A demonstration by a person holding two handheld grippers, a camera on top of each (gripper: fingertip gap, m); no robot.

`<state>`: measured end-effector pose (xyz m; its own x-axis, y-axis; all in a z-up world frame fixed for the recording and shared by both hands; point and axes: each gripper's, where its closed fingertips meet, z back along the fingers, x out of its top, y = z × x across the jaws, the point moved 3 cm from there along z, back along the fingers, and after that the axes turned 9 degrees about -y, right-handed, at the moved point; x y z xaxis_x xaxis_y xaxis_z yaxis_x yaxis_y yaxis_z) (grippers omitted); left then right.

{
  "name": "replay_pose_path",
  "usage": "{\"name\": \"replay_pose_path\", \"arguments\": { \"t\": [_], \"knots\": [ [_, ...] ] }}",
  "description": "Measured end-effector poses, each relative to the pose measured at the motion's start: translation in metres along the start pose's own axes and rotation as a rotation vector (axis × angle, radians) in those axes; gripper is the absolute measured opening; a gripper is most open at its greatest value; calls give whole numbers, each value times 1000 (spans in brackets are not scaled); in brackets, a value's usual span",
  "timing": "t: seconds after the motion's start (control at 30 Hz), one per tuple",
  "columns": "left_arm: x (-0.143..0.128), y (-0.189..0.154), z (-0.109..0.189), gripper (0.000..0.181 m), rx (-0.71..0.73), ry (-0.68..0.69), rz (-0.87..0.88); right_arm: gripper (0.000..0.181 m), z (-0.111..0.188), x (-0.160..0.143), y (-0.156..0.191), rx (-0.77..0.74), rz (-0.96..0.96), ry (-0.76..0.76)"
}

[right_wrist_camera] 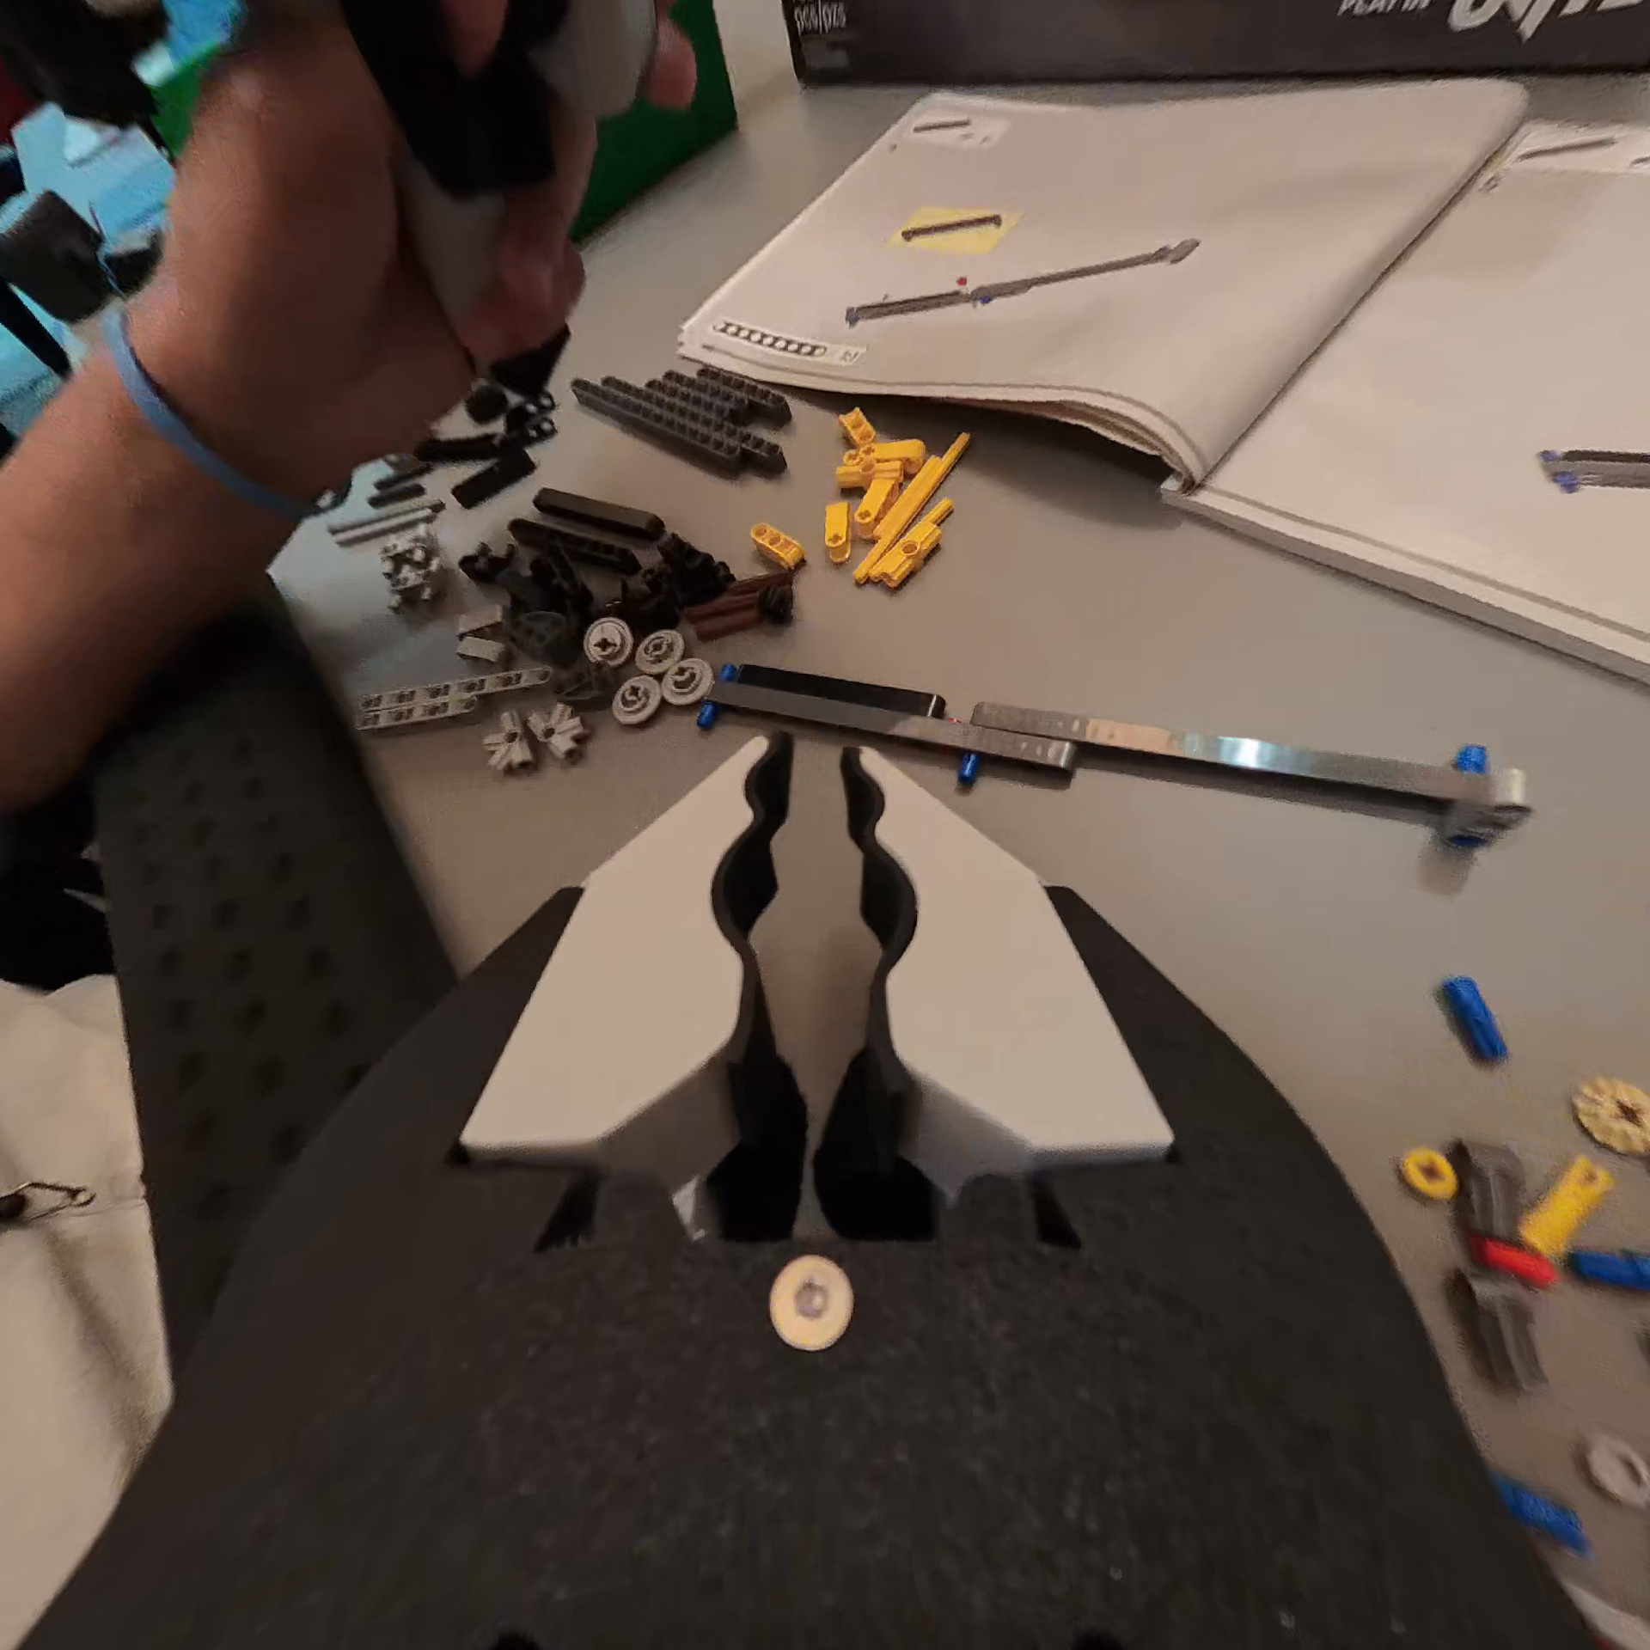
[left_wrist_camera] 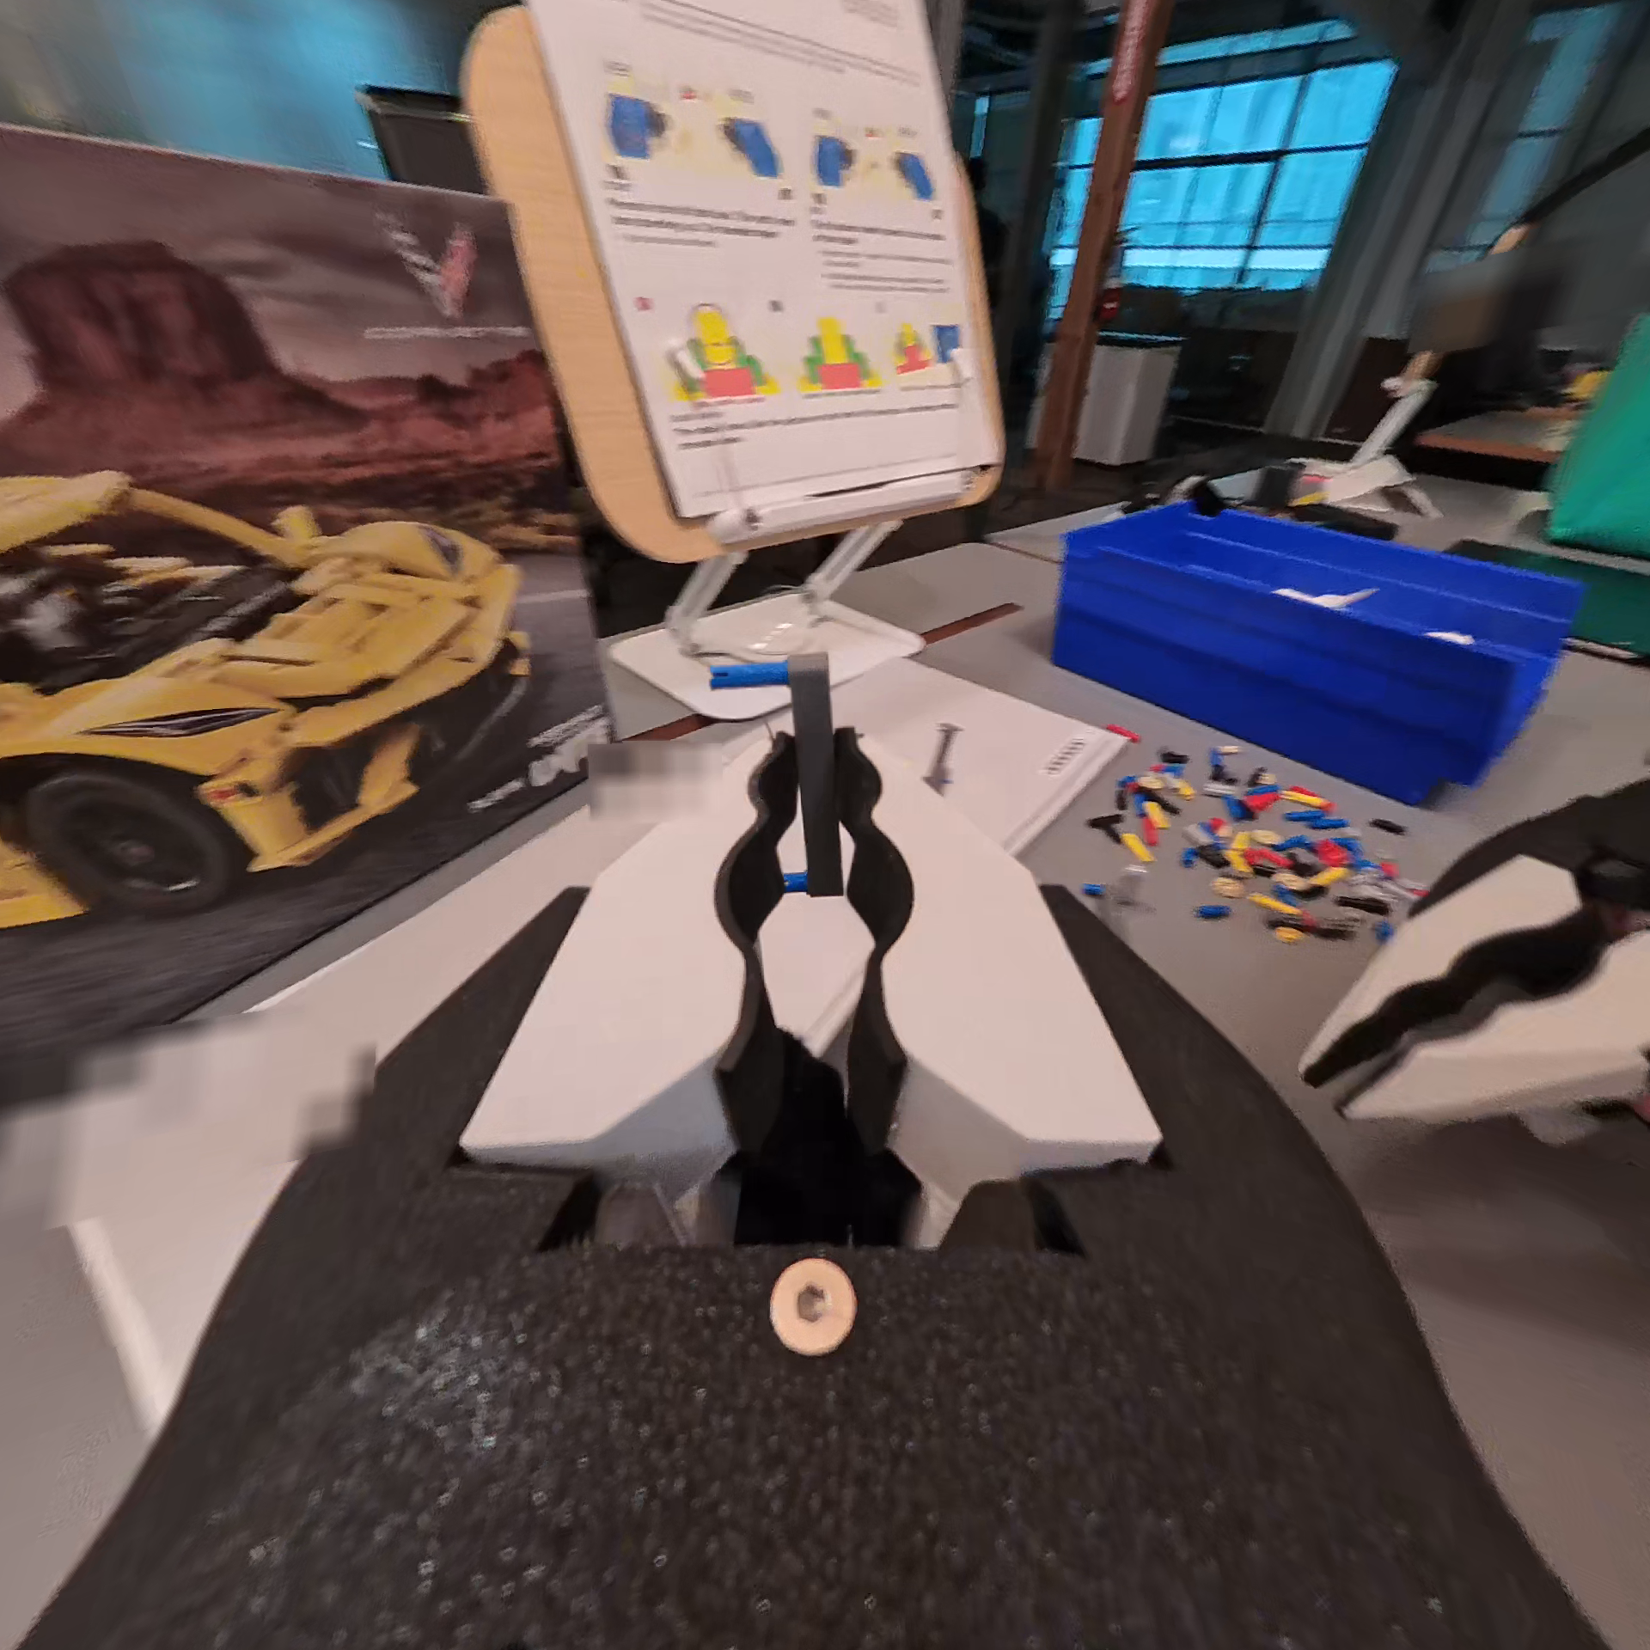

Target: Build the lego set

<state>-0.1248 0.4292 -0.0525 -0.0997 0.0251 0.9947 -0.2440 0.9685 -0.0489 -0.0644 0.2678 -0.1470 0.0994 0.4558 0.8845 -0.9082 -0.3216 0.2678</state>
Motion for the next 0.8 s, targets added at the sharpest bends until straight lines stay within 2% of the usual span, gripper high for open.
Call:
{"name": "replay_pose_path", "arguments": {
  "t": [0.07,0.2,0.33,0.43,0.5,0.6,0.7,0.8],
  "knots": [
    [4,19,5,6,49,-8,-35,24,-19,-2,-3,-1,-1,47],
    [18,53,22,7,142,-34,-124,20,-43,5,-8,1,56,77],
    [11,77,31,7,189,-16,-87,13,-48,14,-14,-6,79,38],
    [16,90,40,6,256,-3,-157,8,-40,13,-25,-53,106,10],
    [22,102,55,7,316,19,-183,6,-33,13,-31,-84,112,-25],
    [29,111,89,6,349,40,-115,4,-25,13,-34,-101,92,-69],
    [20,105,124,7,332,87,-27,3,-27,11,-29,-63,44,-74],
    [6,100,159,7,394,144,-19,3,-32,11,-24,-33,38,-65]
  ]
}}
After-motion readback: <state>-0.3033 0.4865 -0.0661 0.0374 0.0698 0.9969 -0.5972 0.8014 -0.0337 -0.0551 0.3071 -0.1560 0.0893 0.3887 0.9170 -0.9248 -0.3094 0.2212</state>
